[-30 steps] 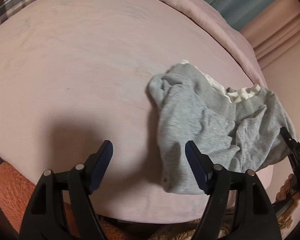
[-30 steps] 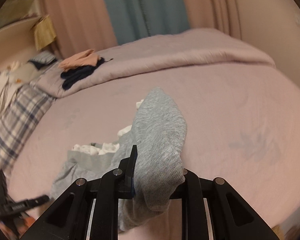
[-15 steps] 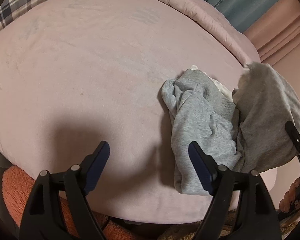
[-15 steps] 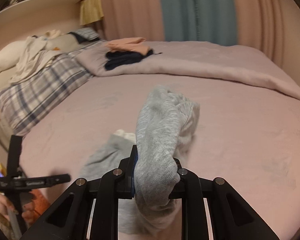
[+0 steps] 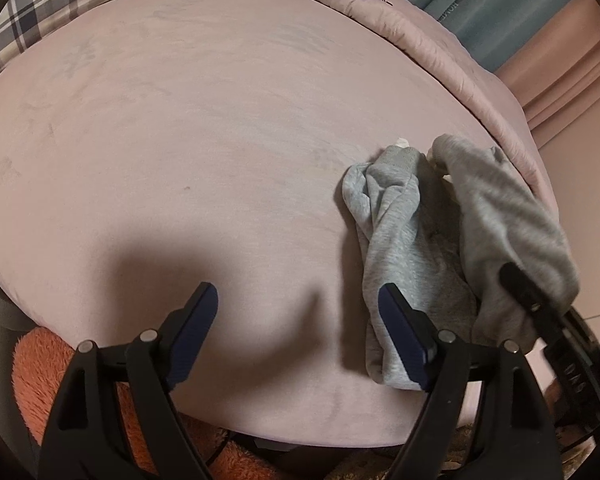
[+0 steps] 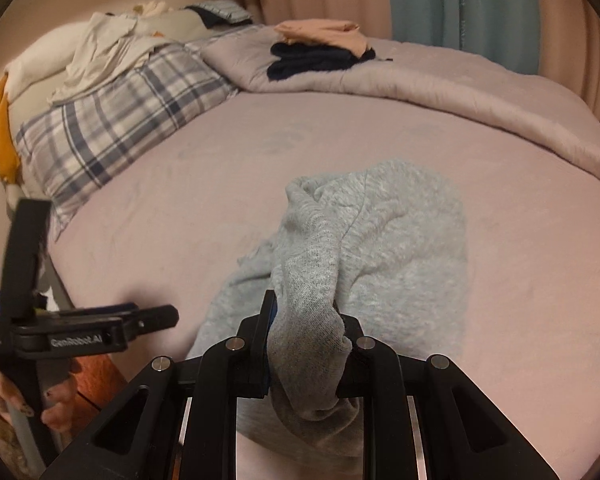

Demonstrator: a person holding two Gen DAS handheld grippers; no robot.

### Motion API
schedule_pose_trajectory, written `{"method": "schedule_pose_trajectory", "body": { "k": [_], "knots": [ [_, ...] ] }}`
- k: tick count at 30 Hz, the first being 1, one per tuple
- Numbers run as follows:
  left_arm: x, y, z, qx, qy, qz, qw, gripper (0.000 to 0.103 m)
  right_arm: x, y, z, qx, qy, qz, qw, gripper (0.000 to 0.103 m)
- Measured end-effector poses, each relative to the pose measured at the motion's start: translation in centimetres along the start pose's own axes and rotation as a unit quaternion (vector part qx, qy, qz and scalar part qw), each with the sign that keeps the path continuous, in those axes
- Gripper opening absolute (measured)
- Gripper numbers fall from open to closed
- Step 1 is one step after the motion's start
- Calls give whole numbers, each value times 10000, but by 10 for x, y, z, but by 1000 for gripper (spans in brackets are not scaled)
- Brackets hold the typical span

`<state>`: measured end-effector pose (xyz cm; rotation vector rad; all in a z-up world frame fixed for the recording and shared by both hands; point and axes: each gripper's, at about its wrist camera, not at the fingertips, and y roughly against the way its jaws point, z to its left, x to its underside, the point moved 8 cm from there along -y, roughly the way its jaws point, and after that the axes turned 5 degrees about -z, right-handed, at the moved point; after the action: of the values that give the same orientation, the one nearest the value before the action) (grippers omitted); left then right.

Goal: Fold small clothes
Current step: 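Carry the held end over the bundle with the right tool and lower it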

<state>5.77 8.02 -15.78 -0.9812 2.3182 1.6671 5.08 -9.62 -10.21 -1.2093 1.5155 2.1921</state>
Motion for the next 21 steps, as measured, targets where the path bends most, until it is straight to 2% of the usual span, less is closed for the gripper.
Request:
{"method": "schedule_pose_trajectory", "body": {
  "k": [14,21],
  "knots": [
    [1,3,14,-49,216,2,9998,84,39,-42,27,-133,308,845,9959,25],
    [3,2,15,19,275,93,9996,84,44,-49,33,30,521,833,9952,25]
  ]
}}
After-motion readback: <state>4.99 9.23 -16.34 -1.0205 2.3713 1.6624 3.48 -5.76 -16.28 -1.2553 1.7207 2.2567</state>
